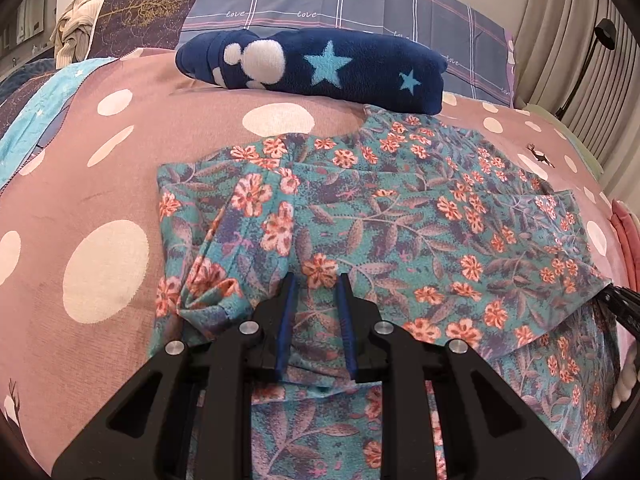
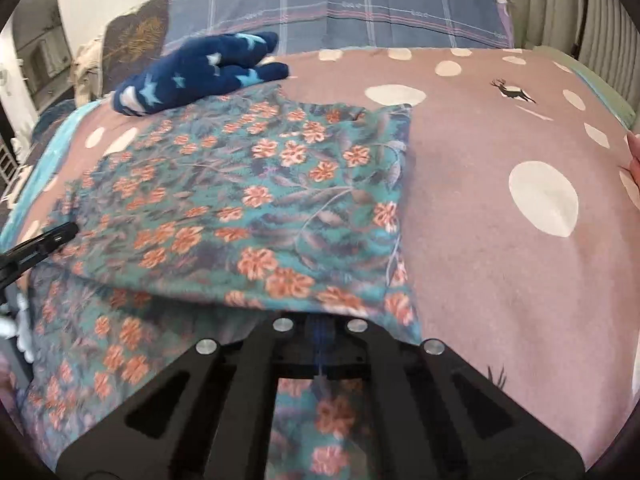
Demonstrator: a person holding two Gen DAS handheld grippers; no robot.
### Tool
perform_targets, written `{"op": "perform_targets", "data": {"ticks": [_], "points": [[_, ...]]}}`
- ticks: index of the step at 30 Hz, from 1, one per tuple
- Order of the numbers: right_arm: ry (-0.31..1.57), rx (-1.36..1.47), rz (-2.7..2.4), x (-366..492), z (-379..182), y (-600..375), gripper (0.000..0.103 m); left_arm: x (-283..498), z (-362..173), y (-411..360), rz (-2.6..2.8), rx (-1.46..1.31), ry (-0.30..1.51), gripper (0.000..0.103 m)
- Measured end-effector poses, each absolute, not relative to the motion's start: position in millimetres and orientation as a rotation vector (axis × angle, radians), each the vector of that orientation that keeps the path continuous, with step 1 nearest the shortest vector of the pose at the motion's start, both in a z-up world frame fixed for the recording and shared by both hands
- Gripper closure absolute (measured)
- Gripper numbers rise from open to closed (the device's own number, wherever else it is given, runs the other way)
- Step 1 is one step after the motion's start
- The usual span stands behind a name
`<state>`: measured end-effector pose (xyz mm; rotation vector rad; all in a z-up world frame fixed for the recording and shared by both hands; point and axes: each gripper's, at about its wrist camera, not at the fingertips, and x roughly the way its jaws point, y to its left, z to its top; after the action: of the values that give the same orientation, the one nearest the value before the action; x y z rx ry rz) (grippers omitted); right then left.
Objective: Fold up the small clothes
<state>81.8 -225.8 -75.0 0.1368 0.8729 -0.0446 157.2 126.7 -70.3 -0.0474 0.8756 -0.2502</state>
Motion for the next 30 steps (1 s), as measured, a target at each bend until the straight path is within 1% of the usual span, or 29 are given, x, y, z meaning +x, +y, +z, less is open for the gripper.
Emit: {"op": "perform_targets", "data": {"ticks": [2,3,6,9,10,11,13,15,20,23,24,25,26,28,30], "points": [[0.845,0.097,0.014,73.3,-69.9,-214.8,0.096,157.1,-70.4,126.7,-0.25,-0.047,0.876,0.081],[0.836,0.083,0.049,71.8,-69.3,-207.0,0.095,157.3,-70.4,126.8,-0.25,-0.047,0.876,0.081],[0.845,0.078,0.164,72.0,-65.4,-190.3,0.095,156.4,-67.8,129.3,-0.261,-0.066,0.872,0.08],[0.844,0.066,0.232,78.5,-64.1,-171.9,0.095,147.8,-52.7,147.0,-0.27,-0.151,0.851,0.08],[0.836,0.048,0.238,78.3,-62.8,-166.2,0.095,142.8,-45.9,154.3,-0.256,-0.163,0.829,0.079],[0.834,0.032,0.235,80.8,-63.3,-162.6,0.093,135.7,-36.5,165.1,-0.228,-0.161,0.793,0.074],[0.845,0.037,0.238,79.6,-65.2,-162.2,0.091,130.6,-29.5,178.7,-0.196,-0.15,0.768,0.071],[0.865,0.052,0.245,79.9,-70.3,-164.1,0.087,134.4,-32.1,185.2,-0.198,-0.151,0.793,0.07],[0.877,0.082,0.238,74.3,-75.9,-175.1,0.086,156.9,-45.0,169.6,-0.207,-0.075,0.859,0.07],[0.875,0.09,0.234,69.6,-74.6,-180.7,0.083,174.5,-52.8,153.6,-0.186,0.015,0.904,0.069],[0.874,0.088,0.23,68.3,-74.2,-182.4,0.083,178.8,-55.4,150.6,-0.17,0.035,0.931,0.074],[0.874,0.086,0.227,67.7,-73.8,-183.6,0.083,180.4,-54.3,148.6,-0.163,0.043,0.939,0.092],[0.873,0.087,0.224,66.2,-72.7,-185.9,0.082,181.2,-47.5,146.8,-0.162,0.04,0.938,0.098],[0.864,0.093,0.217,63.6,-70.2,-190.0,0.081,180.6,-25.5,146.3,-0.201,-0.022,0.917,0.1],[0.852,0.1,0.225,60.8,-66.7,-193.2,0.08,176.8,9.4,141.0,-0.244,-0.069,0.858,0.1]]}}
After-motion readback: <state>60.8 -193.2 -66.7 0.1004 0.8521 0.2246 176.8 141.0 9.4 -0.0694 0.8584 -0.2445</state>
